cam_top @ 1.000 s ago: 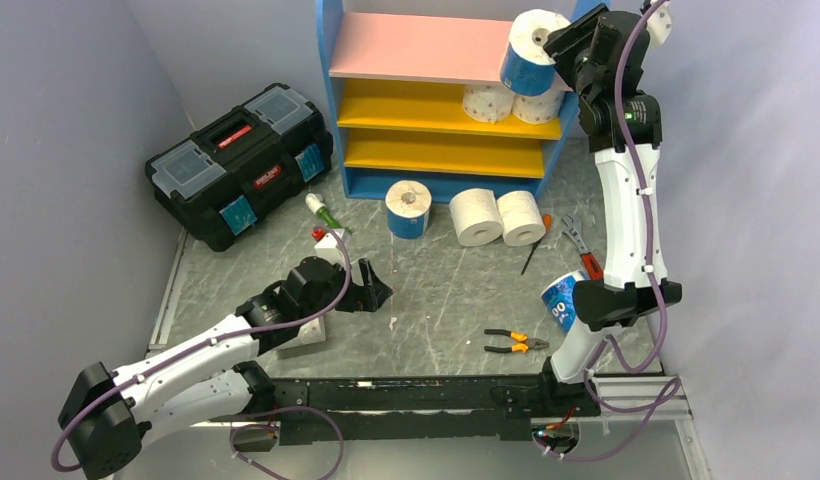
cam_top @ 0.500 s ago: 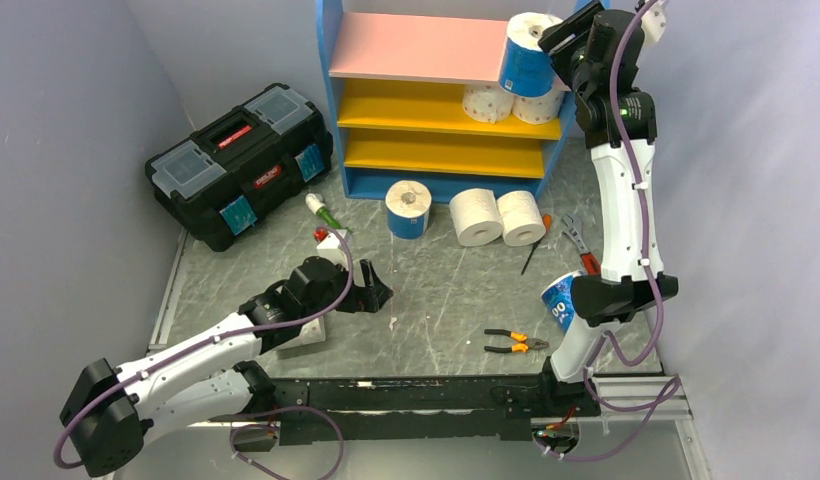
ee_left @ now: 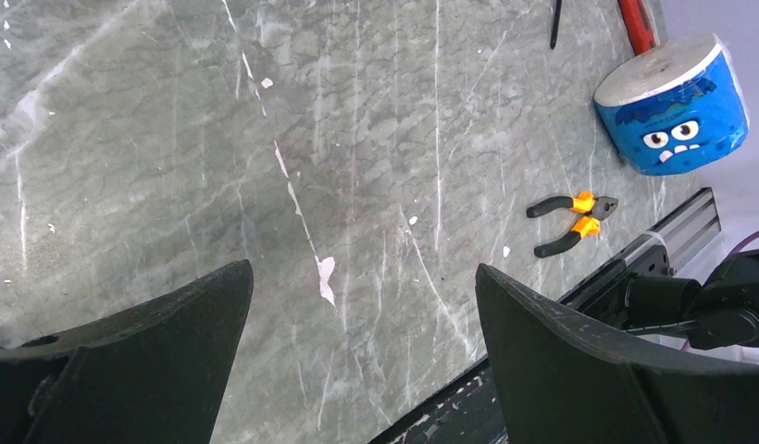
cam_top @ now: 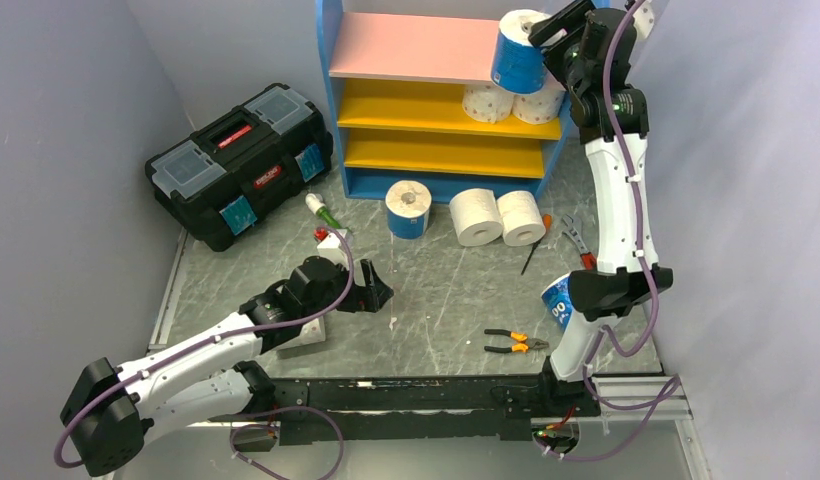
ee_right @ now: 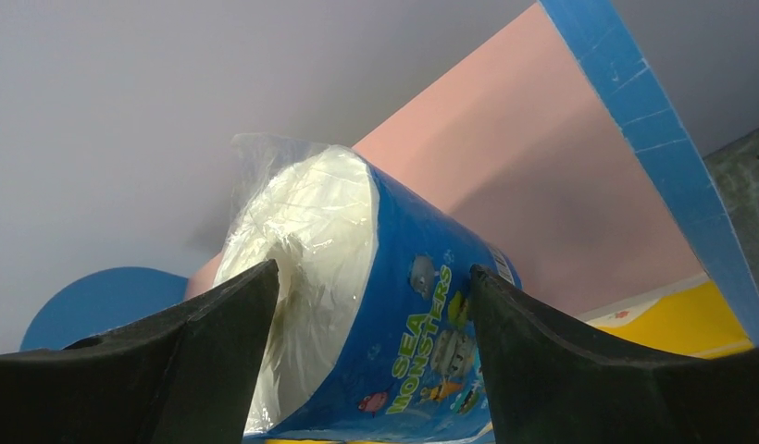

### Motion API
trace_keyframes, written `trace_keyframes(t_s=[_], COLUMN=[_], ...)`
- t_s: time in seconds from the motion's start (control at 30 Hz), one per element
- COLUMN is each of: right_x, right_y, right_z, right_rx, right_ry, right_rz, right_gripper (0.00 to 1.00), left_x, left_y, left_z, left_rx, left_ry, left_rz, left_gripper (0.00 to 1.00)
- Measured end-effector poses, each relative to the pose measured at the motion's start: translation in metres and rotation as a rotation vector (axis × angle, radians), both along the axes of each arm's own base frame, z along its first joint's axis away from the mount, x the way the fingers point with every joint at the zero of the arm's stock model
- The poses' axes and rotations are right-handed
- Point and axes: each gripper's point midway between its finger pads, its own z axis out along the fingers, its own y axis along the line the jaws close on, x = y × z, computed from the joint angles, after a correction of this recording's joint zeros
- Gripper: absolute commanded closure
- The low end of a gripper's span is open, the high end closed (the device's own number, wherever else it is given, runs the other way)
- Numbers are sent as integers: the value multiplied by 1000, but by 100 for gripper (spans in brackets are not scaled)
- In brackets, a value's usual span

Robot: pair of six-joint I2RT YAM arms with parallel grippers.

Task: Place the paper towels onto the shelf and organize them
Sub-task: Place the paper towel on the shelf.

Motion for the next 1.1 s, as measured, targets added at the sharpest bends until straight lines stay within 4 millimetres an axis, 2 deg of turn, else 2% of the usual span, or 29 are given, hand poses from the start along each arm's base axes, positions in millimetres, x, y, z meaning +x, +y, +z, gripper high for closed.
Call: trace_keyframes(t_s=[0.5, 0.67, 0.9, 1.1], right_x=[24, 26, 24, 7], right_y=[9, 10, 2, -5], right_z=[-2, -1, 1, 17], right_rx=[42, 45, 56, 55], right_ry=[-38, -42, -43, -67], right_rz=[35, 44, 41, 30], right_gripper=[22, 21, 14, 1], left_x=[1, 1, -3, -11], left_y=[-1, -1, -4, -7], left_z=[-7, -7, 5, 22], left_rx=[19, 18, -19, -89], left_ry=[13, 13, -6, -47], left_rz=[-1, -2, -30, -70], left_gripper=[3, 3, 2, 1])
